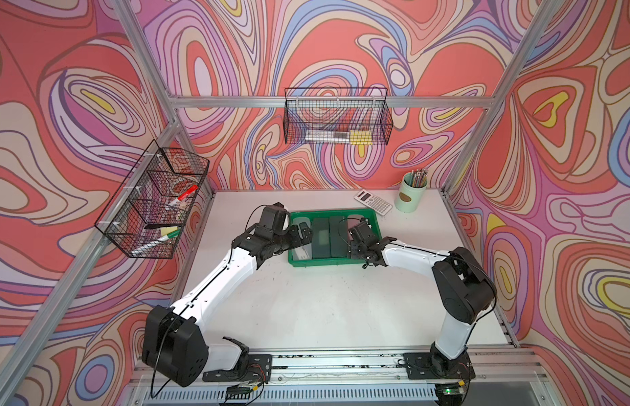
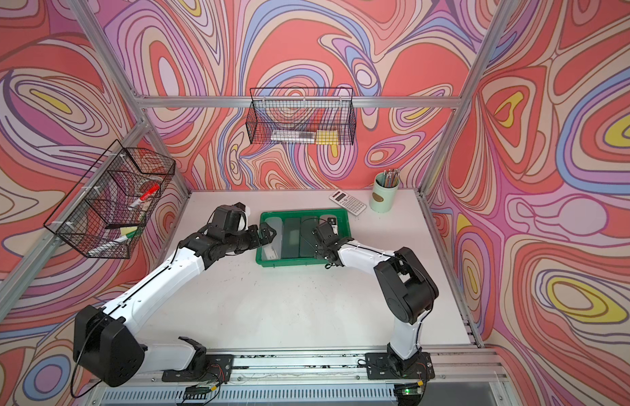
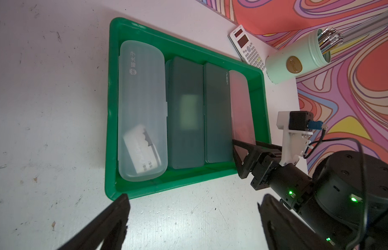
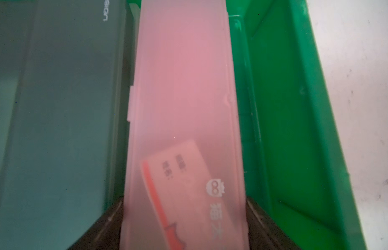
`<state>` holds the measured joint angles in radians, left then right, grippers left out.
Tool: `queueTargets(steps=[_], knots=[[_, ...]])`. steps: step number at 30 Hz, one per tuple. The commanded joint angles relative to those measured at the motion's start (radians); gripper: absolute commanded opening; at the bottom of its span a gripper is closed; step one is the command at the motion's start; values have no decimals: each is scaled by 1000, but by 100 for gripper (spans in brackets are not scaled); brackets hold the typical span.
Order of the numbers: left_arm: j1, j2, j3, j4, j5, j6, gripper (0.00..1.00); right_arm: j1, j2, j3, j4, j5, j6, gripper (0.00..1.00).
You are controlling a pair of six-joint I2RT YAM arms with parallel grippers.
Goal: Put the pencil case into the storage box
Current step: Place the pencil case at the storage box, then reset both arms
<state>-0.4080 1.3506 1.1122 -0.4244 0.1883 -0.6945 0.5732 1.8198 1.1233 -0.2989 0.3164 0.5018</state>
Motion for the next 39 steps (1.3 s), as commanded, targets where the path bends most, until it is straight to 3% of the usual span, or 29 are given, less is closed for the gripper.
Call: queueTargets(steps=[1, 5, 11, 17, 22, 27, 31, 39], knots=[[-5, 15, -14, 12, -23, 27, 97, -6, 21, 26, 28, -19, 3, 87], [-5, -3, -27, -7, -78, 41, 98, -6, -10, 16, 27, -17, 7, 94], [-3, -115, -87, -12, -274, 112, 99, -6, -131, -21, 27, 34, 0, 98], [-3, -275, -275, 139, -543, 313, 99, -6, -312, -106, 1, 302, 0, 98], [0, -358, -488, 393, -738, 455, 99, -13, -444, -220, 61, 531, -132, 98], [1, -301, -566, 506, -804, 555, 99, -161, -489, -336, 162, 524, -231, 98], [6, -217, -629, 646, -914, 625, 99, -219, -495, -478, 448, 508, -413, 98], [82, -88, -773, 1059, -852, 710, 99, -354, -382, -631, 884, 352, -469, 98]])
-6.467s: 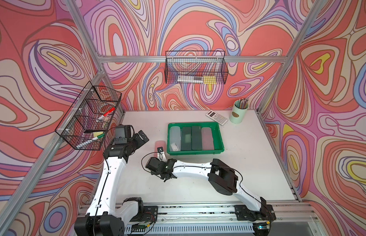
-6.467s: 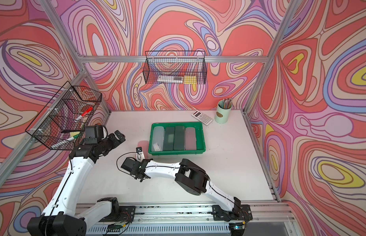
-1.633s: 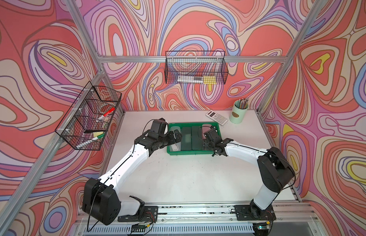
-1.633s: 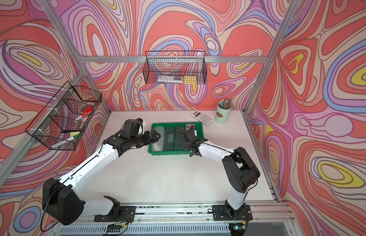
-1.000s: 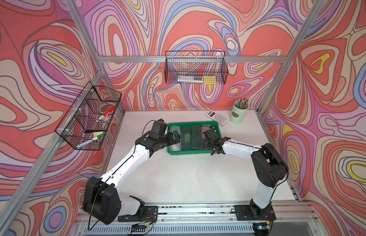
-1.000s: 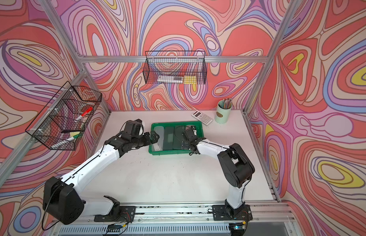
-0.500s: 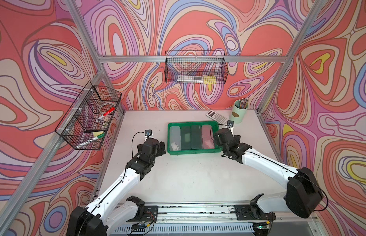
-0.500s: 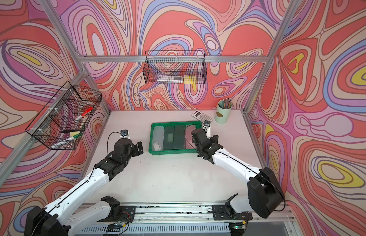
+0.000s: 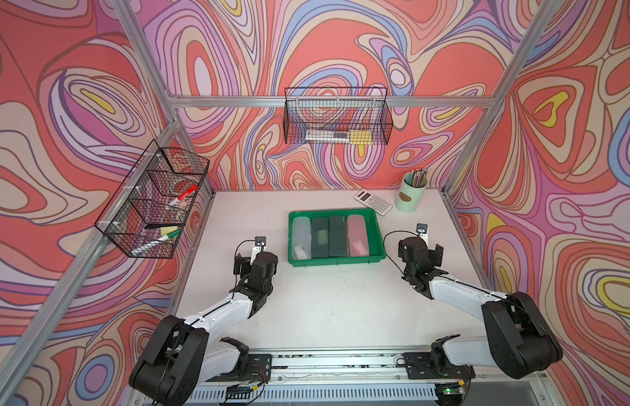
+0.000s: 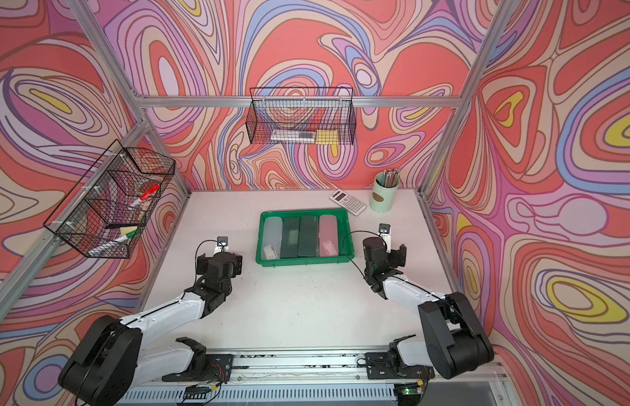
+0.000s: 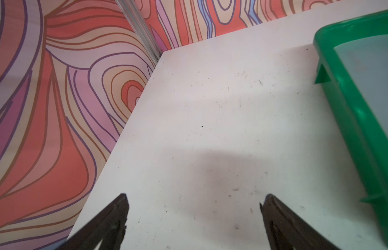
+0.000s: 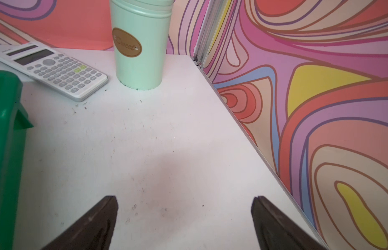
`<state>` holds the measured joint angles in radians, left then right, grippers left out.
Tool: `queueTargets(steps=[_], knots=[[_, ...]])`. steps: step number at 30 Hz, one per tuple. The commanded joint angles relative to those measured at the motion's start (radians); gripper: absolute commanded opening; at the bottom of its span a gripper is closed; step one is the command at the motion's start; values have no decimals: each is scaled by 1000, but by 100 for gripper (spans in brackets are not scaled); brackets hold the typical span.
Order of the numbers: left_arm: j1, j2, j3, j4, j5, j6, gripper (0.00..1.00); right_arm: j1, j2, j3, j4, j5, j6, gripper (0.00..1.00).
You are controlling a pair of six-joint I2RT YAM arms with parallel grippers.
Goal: Put the pencil case into the storage box
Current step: Reset both arms
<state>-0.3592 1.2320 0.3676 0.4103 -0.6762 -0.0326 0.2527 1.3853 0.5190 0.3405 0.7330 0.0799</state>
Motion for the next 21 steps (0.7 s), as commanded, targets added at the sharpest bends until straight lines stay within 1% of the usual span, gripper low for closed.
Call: queueTargets(steps=[1, 2, 3, 4, 5, 8, 9, 10, 11, 12, 13, 14, 15, 16, 17, 18, 19, 21], knots=[[48, 49, -38, 262, 29, 47, 99, -41, 79, -34, 287, -67, -51, 99], [60, 69, -43, 310, 31, 58, 100, -49, 113, -39, 336, -61, -49, 98], [63, 81, -37, 318, 34, 64, 99, -56, 145, -38, 384, -49, -55, 98], [74, 94, -38, 344, 57, 74, 99, -56, 161, -23, 381, -35, -53, 98], [87, 111, -39, 383, 78, 81, 99, -62, 177, -15, 394, -43, -54, 98], [98, 162, -28, 447, 107, 102, 99, -74, 229, -43, 571, -107, -80, 98], [98, 178, -21, 460, 112, 118, 99, -83, 251, -36, 577, -145, -72, 98], [100, 194, -9, 461, 112, 128, 99, -86, 275, -23, 565, -151, -74, 98], [100, 209, 1, 458, 117, 138, 99, -88, 296, -13, 597, -147, -94, 98], [108, 232, 0, 485, 147, 151, 99, -94, 281, 8, 505, -185, -68, 98], [118, 257, -10, 534, 168, 157, 99, -105, 286, 1, 527, -207, -73, 98], [129, 295, -22, 617, 164, 168, 99, -111, 278, -8, 537, -221, -64, 98], [132, 300, -21, 619, 138, 151, 99, -119, 269, -20, 540, -246, -60, 98], [136, 277, -14, 559, 146, 126, 99, -127, 269, -40, 578, -269, -61, 98], [151, 261, -6, 514, 186, 113, 99, -134, 264, -49, 587, -281, -55, 98], [169, 268, -6, 522, 232, 113, 99, -138, 261, -50, 582, -300, -53, 98], [176, 274, 5, 514, 246, 113, 99, -142, 265, -50, 591, -314, -56, 98], [202, 264, 41, 413, 296, 82, 99, -154, 265, -33, 554, -345, -48, 98]])
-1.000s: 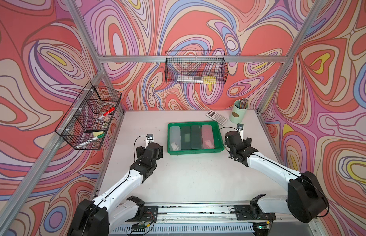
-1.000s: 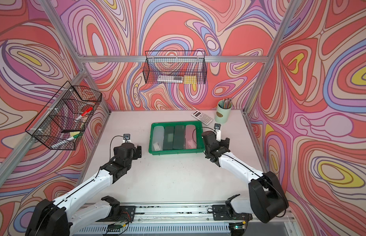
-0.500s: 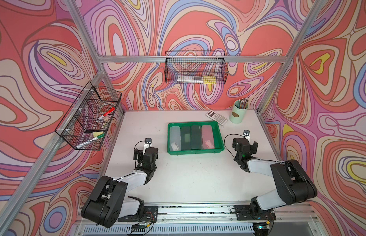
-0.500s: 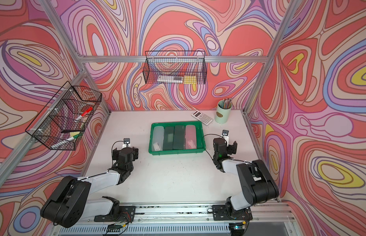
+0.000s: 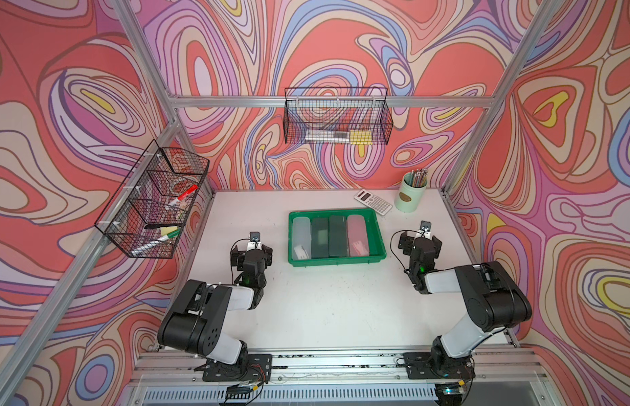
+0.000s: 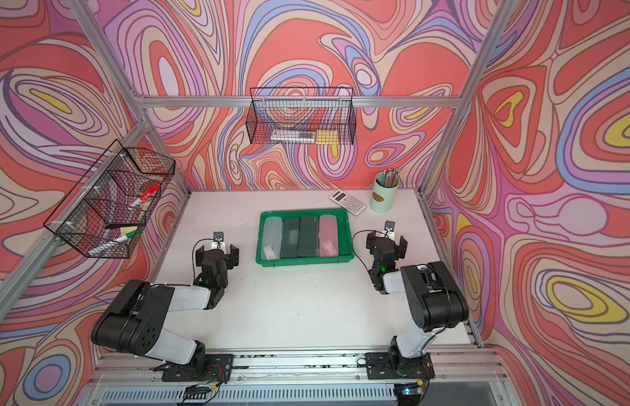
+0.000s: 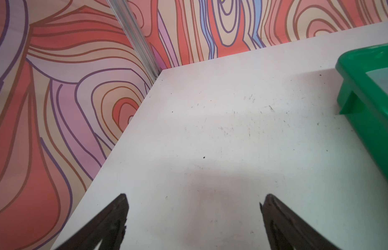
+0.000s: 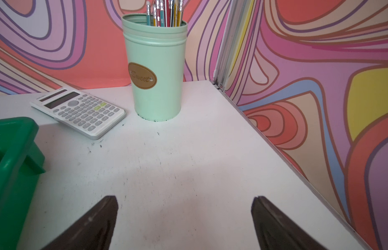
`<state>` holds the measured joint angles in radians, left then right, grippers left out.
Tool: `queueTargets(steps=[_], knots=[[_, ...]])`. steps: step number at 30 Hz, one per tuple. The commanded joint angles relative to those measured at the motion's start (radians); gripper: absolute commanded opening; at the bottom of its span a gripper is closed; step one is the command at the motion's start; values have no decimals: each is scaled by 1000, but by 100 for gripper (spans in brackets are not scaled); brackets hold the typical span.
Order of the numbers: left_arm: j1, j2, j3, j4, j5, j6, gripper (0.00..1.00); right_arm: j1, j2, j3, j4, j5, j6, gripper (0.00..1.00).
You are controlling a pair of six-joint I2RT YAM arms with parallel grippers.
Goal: Put the pencil case into the storage box
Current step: Reset both arms
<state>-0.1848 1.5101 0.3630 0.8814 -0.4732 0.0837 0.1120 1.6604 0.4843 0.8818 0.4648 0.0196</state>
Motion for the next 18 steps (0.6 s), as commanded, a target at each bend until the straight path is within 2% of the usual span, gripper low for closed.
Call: queueTargets(steps=[1, 4, 7, 8, 10, 11, 12, 14, 16, 18], knots=[[37, -11, 61, -85, 107, -40, 99, -18, -6, 6, 10, -84, 12, 98], [68, 4, 113, -175, 167, -63, 99, -27, -5, 10, -4, -107, 17, 98], [114, 12, 143, -251, 263, -84, 99, -59, 1, -20, 37, -208, 29, 98], [114, 10, 142, -239, 264, -84, 99, -61, 53, -43, 162, -198, 9, 98], [116, 3, 114, -197, 273, -83, 99, -63, 27, -28, 74, -202, 36, 98], [120, -5, 86, -157, 290, -84, 99, -63, 49, -34, 132, -189, 21, 98], [126, -10, 45, -96, 315, -87, 99, -63, 36, -31, 87, -196, 31, 98], [130, 63, -64, 215, 357, -57, 99, -64, 43, -33, 114, -190, 25, 98], [130, 1, 4, -20, 360, -78, 99, -64, 39, -32, 105, -193, 30, 98], [144, 40, 1, 48, 361, -84, 99, -64, 38, -31, 96, -193, 30, 98]])
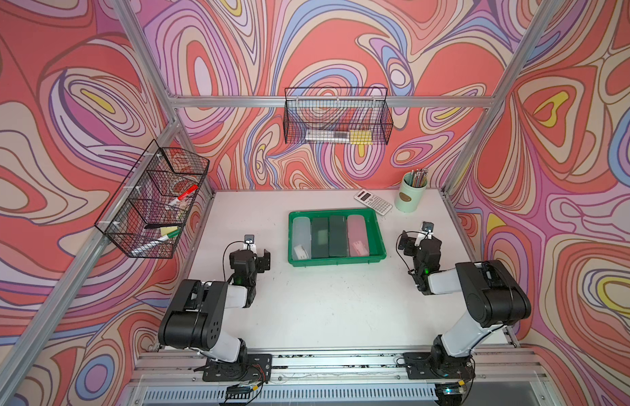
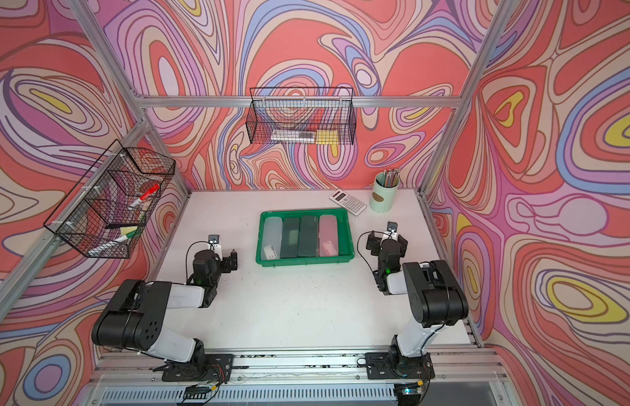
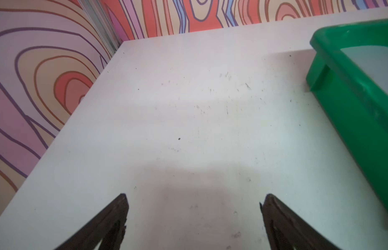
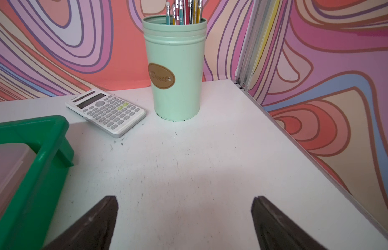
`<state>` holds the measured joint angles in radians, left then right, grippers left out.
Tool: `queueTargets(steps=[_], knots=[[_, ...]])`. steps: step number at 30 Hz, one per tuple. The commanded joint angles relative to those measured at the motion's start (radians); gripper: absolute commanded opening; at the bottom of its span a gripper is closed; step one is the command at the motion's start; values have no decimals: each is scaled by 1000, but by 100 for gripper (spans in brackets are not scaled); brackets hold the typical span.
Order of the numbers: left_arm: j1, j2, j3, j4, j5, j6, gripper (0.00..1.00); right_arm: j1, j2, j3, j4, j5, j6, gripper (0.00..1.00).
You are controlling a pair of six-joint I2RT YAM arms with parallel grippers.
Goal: Put the pencil case into the storage box
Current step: Reset both arms
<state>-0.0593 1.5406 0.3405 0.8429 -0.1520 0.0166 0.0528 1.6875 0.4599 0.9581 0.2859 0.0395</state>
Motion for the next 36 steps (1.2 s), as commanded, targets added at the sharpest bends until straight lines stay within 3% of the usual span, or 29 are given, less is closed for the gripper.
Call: queueTargets(steps=[1, 36], knots=[[19, -8, 38, 28, 3, -41, 99, -4, 12, -7, 28, -14, 9, 98], [23, 0, 37, 44, 19, -32, 99, -4, 14, -9, 35, -11, 3, 98]])
